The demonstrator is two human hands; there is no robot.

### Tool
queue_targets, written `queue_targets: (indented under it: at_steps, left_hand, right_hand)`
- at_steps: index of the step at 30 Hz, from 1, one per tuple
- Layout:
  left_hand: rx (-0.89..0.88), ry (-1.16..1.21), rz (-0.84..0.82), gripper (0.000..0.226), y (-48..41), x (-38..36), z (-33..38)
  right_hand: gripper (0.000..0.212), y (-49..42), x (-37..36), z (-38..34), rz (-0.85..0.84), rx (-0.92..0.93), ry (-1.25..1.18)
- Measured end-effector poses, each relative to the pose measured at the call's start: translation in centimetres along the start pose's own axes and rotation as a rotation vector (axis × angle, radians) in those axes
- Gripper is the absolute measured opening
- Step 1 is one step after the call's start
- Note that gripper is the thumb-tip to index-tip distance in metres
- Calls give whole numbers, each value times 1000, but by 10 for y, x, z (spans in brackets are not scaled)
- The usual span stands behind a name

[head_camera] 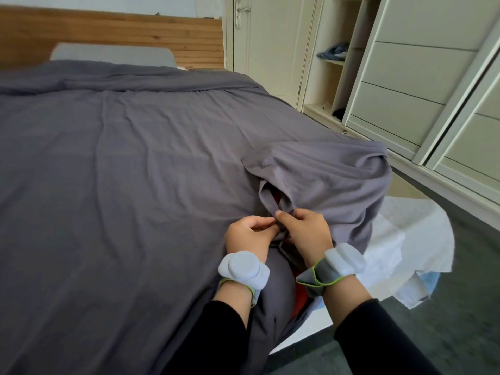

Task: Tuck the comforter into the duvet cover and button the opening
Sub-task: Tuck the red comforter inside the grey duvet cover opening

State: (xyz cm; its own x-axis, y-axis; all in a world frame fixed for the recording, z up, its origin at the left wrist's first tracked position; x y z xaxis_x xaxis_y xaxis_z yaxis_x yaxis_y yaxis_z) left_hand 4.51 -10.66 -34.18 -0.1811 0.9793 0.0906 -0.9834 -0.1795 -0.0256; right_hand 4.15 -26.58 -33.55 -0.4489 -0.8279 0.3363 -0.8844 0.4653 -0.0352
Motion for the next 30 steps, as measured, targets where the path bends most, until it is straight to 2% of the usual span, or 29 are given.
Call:
queue_targets:
  at_steps: [4, 7, 11, 13, 15, 17, 20, 22, 24, 26, 29, 30]
  left_hand:
    - [23, 23, 17, 9, -2, 3, -3]
    - [247, 253, -10, 6, -1, -1, -17]
    - [611, 689, -127, 12, 13, -25, -28]
    - [680, 764, -148, 13, 16, -31, -30]
    - [667, 752, -134, 12, 15, -30, -31]
    - [599, 697, -96, 10, 11, -25, -28]
    - [483, 542, -2, 21, 5, -7, -24]
    - [315, 245, 94, 20, 3, 15, -13]
    - [67, -102, 190, 13, 6, 37, 13]
    - [-86, -283, 139, 7, 18, 37, 30]
    - [-43, -411, -94, 23, 40, 16, 16]
    - [-31, -455, -151, 32, 47, 10, 8]
  right_hand:
    - [34, -2, 3, -1, 1, 36, 38]
    - [31, -2, 4, -1, -19, 46, 22]
    - [24, -2, -8, 2, -106, -47, -250]
    - [21, -1, -13, 5, -149, -109, -370]
    - [25, 1, -13, 6, -175, -130, -418]
    - [26, 3, -13, 7, -205, -143, -431]
    - [18, 9, -13, 4, -256, -163, -464]
    - [12, 12, -5, 6, -239, -203, -463]
    - [11, 14, 5, 6, -216, -219, -403]
    - [10, 19, 16, 5, -230, -177, -241]
    - [3, 35, 29, -4, -268, -20, 78]
    - [14, 44, 30, -5, -291, 36, 194]
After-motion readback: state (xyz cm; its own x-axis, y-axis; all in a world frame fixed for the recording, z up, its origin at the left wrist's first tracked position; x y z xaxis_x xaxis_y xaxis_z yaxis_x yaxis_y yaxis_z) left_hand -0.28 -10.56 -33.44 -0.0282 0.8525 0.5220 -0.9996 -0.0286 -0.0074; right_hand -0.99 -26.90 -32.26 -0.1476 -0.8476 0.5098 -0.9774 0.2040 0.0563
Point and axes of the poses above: each hand's wrist, its own y-axis away from the middle knuckle, its own x-axis out of the back of the hand, z = x × y, the point moved 10 cm from there along -y, towards the middle knuckle, and after that the axes turned 4 degrees about z, right-handed, at the moved point
